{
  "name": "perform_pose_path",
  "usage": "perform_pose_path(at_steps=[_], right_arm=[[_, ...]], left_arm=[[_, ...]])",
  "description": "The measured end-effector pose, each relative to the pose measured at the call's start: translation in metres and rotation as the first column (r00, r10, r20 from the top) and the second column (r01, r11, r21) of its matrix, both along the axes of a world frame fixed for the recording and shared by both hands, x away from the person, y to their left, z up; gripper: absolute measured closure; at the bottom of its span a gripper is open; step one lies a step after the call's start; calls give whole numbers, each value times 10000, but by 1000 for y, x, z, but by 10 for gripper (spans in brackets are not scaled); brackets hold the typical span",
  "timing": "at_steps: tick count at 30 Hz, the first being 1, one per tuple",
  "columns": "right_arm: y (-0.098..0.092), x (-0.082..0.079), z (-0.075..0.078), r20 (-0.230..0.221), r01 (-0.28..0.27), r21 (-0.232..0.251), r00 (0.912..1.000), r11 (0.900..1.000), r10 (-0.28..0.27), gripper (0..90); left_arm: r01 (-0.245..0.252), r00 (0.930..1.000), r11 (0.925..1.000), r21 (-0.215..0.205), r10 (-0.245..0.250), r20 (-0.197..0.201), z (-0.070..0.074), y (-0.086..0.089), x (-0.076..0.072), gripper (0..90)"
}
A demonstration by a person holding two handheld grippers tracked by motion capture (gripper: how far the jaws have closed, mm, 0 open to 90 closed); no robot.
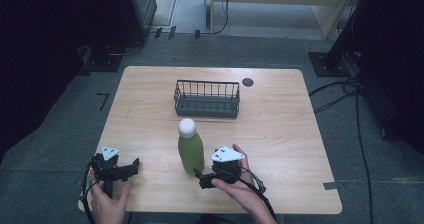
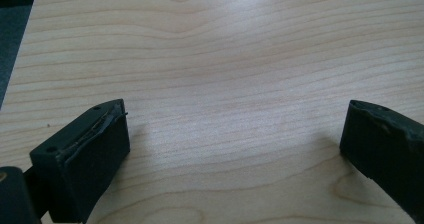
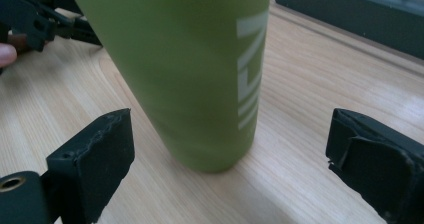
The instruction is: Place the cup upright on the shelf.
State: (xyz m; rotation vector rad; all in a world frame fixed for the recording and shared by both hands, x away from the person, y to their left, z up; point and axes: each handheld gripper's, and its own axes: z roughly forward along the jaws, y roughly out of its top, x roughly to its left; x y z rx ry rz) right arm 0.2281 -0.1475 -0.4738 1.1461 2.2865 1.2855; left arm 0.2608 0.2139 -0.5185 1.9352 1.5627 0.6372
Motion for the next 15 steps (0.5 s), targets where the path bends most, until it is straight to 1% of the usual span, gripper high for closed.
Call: perform_pose_path(at_steps=[5,7,8,12,13,15], right_arm=[[9,4,3,46,70,182,10000,9998,-71,72],[11,5,4,26,54,192,10000,9998,-54,81],[14,6,4,115,3,176,9999,9998,-5,85],[18,7,6,129,-29,208,9999,9998,26,95],[20,7,7,230,-40,219,9997,9998,35,109],[21,7,7,233,-30,247,9997,9997,24,114]], left_arm=[[6,10000,10000,6,-6,-5,0,0,0,1],[1,10000,10000,0,-1,0,0,0,0,1],[-1,10000,10000,0,1,0,0,0,0,1],[-1,10000,10000,-4,1,-3,0,0,0,1],[0,10000,10000,0,0,0,0,0,0,1],[0,10000,10000,0,0,0,0,0,0,1]])
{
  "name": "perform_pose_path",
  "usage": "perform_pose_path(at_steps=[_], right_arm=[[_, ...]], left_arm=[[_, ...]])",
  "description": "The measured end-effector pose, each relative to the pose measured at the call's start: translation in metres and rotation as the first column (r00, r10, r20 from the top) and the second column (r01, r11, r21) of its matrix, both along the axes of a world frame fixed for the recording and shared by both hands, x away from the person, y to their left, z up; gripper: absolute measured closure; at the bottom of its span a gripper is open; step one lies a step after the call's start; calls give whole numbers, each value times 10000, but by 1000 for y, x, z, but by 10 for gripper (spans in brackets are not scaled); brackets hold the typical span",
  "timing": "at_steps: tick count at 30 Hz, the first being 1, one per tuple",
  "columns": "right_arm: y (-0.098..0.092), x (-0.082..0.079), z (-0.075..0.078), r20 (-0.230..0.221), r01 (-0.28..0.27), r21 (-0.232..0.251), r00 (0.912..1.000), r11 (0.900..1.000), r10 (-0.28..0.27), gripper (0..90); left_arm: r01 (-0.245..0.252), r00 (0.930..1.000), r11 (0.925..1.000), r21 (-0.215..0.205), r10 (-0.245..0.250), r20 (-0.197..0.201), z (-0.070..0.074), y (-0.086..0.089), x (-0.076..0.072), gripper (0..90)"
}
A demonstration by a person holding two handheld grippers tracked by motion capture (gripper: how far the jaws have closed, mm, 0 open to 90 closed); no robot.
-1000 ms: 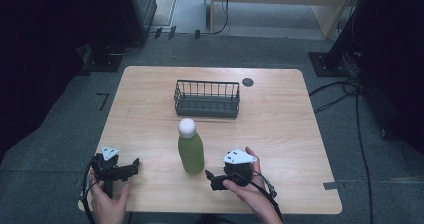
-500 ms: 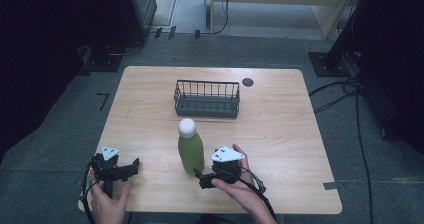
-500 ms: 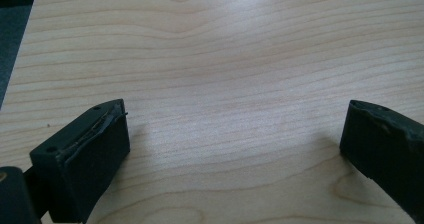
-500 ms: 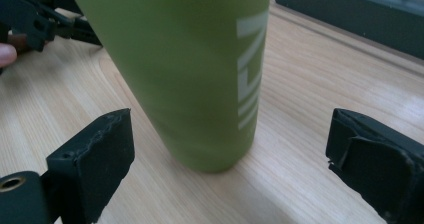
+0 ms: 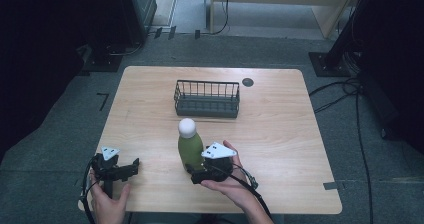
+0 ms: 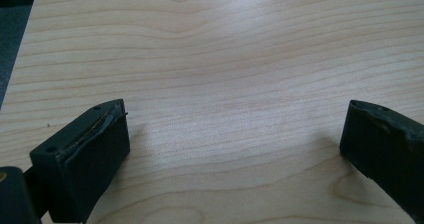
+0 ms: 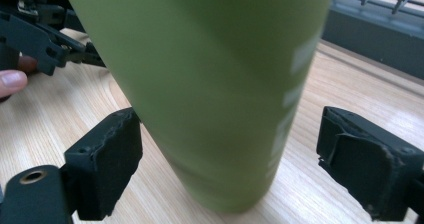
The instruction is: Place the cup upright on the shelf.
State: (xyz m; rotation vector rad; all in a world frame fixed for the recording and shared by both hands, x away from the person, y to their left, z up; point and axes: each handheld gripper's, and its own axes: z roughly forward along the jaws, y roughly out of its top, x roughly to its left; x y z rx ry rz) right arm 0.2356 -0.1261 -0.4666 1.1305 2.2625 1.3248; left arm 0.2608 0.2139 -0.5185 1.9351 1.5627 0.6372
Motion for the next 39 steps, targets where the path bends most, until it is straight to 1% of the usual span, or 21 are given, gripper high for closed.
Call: perform_pose_path(at_steps=[1,8,12,17,25,30,34,37,39], right_arm=[[3,1,1,50,-10,7,10000,10000,10,127],[10,5,4,143,1,99,9999,10000,-2,133],[13,6,4,279,-51,193,9996,9998,45,170],[16,9,5,423,-24,316,9991,9995,11,169],[20,12,5,593,-60,342,9982,9994,40,173],[23,11,5,952,-55,164,9954,9999,39,191],[23,10,3,1116,-28,185,9938,9998,8,196],[23,10,3,1119,1,233,9937,9997,-27,194],[23,11,3,952,34,332,9954,9994,-66,185]], left_arm=[[0,10000,10000,0,0,0,0,0,0,1],[0,10000,10000,0,0,1,0,0,0,1],[-3,10000,10000,-4,3,-1,0,0,0,1],[1,10000,10000,0,-1,2,0,0,0,1],[4,10000,10000,4,-4,2,0,0,0,1],[-4,10000,10000,3,4,1,0,0,0,1],[-6,10000,10000,4,6,0,0,0,0,1],[-5,10000,10000,4,5,0,0,0,0,1],[-7,10000,10000,4,7,-3,0,0,0,1]])
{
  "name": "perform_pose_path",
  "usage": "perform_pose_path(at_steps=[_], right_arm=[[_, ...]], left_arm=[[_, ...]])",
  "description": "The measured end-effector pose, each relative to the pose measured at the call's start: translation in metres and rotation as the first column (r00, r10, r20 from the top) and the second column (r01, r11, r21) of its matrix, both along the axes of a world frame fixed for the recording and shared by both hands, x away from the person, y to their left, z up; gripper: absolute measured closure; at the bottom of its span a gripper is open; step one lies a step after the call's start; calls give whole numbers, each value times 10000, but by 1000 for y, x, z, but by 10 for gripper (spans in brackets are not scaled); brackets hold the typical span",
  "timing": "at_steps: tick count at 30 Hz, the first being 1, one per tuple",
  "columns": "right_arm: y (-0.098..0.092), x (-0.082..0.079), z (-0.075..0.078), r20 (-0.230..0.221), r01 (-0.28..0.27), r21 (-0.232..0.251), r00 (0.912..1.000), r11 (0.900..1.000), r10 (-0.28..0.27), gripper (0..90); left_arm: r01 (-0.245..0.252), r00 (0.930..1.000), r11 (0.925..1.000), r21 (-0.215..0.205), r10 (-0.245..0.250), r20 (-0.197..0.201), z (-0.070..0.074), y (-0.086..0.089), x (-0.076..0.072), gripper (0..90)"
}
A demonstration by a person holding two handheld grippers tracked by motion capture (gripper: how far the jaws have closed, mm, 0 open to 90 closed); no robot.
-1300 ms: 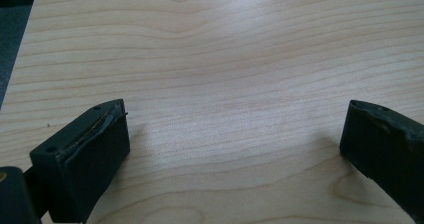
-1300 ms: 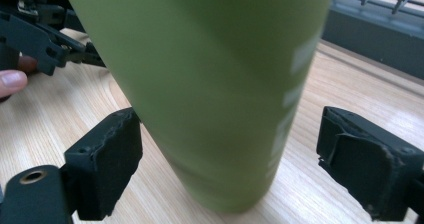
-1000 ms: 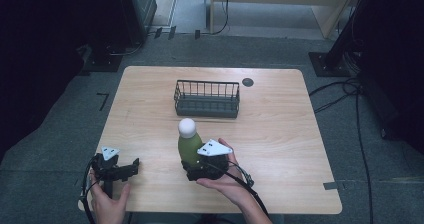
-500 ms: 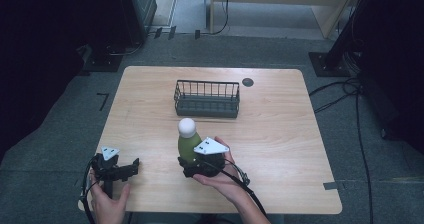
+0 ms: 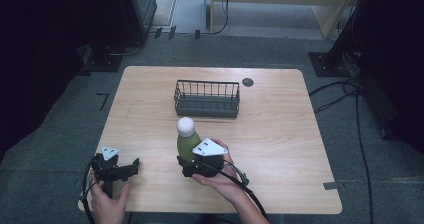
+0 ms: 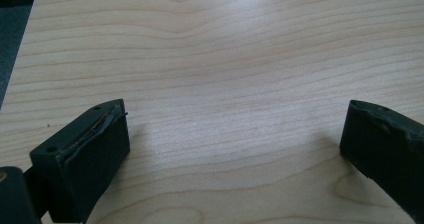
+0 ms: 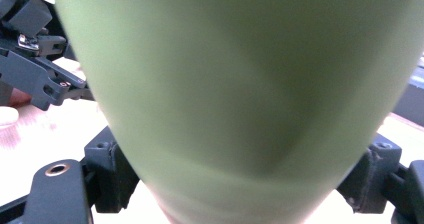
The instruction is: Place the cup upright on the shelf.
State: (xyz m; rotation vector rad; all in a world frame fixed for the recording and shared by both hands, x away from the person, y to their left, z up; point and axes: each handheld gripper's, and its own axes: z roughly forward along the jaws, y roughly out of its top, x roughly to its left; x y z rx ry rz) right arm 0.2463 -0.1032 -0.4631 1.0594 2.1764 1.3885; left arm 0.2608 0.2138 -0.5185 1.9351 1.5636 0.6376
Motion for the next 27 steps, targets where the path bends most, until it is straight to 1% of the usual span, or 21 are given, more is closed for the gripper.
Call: perform_pose_path(at_steps=[3,4,7,10,12,13,16,19,21,23,27], right_arm=[[0,1,0,-53,-62,56,10000,10000,62,178],[0,0,1,15,-50,3,10000,10000,50,170],[0,1,2,-26,-39,170,10000,9998,40,160],[1,3,4,5,-32,285,10000,9996,32,168],[2,2,4,169,62,230,9998,9997,-66,184],[2,2,4,169,62,230,9998,9997,-66,184],[3,0,4,428,55,39,9991,10000,-57,195],[2,1,5,374,124,60,9992,9999,-126,196],[0,3,7,265,297,110,9992,9995,-300,197],[-2,3,7,270,344,103,9990,9994,-347,197],[-7,7,12,182,513,84,9985,9987,-514,198]], left_arm=[[13,10000,10000,3,-13,6,0,0,0,1],[14,10000,10000,5,-14,4,0,0,0,1],[10,10000,10000,3,-10,3,0,0,0,1],[13,10000,10000,4,-13,6,0,0,0,1],[13,10000,10000,5,-13,5,0,0,0,1],[13,10000,10000,5,-13,5,0,0,0,1],[13,10000,10000,4,-13,4,0,0,0,1],[2,10000,10000,-2,-2,2,0,0,0,1],[1,10000,10000,1,-1,-1,0,0,0,1],[5,10000,10000,3,-5,0,0,0,0,1],[2,10000,10000,-1,-2,0,0,0,0,1]])
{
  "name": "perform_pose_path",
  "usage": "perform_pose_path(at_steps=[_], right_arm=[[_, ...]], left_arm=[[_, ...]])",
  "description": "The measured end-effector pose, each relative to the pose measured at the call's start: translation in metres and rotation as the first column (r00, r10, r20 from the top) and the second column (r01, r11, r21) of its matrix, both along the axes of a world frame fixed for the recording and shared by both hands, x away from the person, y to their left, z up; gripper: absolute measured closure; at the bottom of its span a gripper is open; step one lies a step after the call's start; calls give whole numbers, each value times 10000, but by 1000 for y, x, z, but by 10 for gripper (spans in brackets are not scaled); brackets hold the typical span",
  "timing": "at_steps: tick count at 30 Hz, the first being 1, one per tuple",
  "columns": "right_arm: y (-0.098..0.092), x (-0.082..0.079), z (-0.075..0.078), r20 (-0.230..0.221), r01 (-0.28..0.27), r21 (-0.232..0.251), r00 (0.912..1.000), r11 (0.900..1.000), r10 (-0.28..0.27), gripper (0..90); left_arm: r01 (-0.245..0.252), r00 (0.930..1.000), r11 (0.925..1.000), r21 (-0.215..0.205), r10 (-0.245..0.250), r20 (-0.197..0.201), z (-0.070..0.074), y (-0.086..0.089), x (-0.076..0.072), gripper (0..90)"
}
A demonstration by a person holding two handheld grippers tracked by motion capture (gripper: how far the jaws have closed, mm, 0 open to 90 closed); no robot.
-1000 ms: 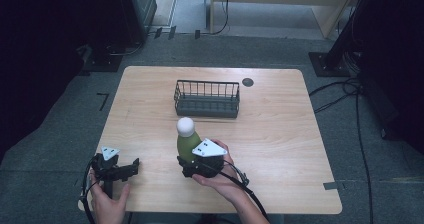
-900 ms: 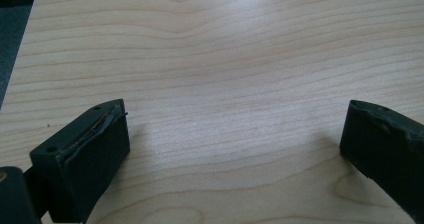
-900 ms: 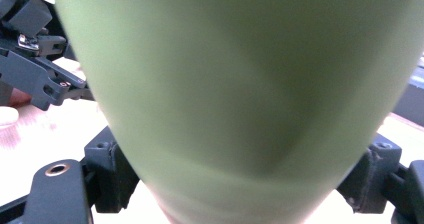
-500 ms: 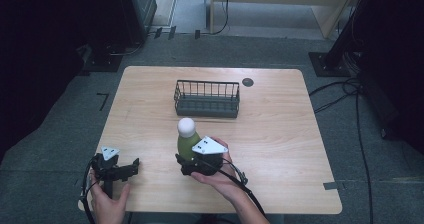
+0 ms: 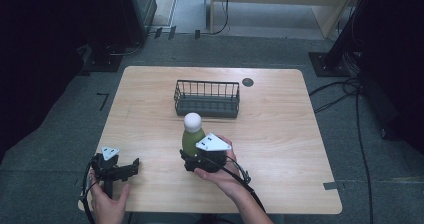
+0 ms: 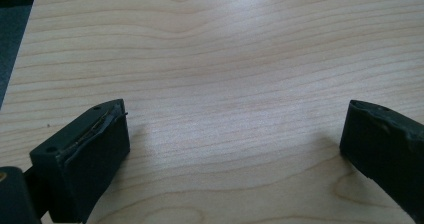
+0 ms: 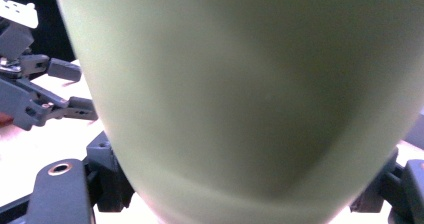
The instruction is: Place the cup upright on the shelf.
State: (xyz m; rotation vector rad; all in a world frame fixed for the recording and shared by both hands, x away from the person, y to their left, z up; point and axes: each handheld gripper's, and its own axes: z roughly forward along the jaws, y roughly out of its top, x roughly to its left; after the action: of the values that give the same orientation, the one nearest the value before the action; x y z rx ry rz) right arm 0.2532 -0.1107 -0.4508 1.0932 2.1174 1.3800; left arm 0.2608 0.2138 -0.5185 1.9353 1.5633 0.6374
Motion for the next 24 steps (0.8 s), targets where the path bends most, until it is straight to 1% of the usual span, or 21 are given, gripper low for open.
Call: perform_pose_path(at_steps=[3,9,10,11,12,13,14,15,17,18,21,22,23,24], right_arm=[[-6,3,6,11,153,-101,9999,9998,-153,198],[-15,10,19,117,435,16,9990,9991,-435,199],[-15,10,19,117,435,16,9990,9991,-435,199],[-19,15,26,163,598,-16,9981,9982,-598,199],[-19,15,26,163,598,-16,9981,9982,-598,199],[-23,20,33,233,750,-65,9969,9972,-749,199],[-23,20,33,233,750,-65,9969,9972,-749,199],[-28,25,40,256,876,-78,9958,9961,-874,199],[-29,26,42,260,916,-67,9955,9958,-914,199],[-34,33,50,352,1055,-92,9938,9944,-1051,199],[-39,43,59,390,1256,-115,9914,9920,-1251,199],[-39,43,59,390,1256,-115,9914,9920,-1251,199],[-42,49,65,421,1358,-102,9899,9907,-1353,199],[-43,51,68,434,1400,-106,9893,9901,-1395,199]], left_arm=[[0,10000,10000,3,0,-1,0,0,0,1],[-2,10000,10000,1,2,-2,0,0,0,1],[-2,10000,10000,1,2,-2,0,0,0,1],[5,10000,10000,1,-5,-10,0,0,0,1],[5,10000,10000,1,-5,-10,0,0,0,1],[3,10000,10000,3,-3,-12,0,0,0,1],[3,10000,10000,4,-3,-12,0,0,0,1],[-11,10000,10000,-16,11,4,0,0,0,1],[-14,10000,10000,-19,14,6,0,0,0,1],[-10,10000,10000,-15,10,2,0,0,0,1],[-17,10000,10000,-19,17,8,0,0,0,1],[-17,10000,10000,-19,17,8,0,0,0,1],[-15,10000,10000,-16,15,3,0,0,0,1],[-15,10000,10000,-18,15,-4,0,0,0,1]])
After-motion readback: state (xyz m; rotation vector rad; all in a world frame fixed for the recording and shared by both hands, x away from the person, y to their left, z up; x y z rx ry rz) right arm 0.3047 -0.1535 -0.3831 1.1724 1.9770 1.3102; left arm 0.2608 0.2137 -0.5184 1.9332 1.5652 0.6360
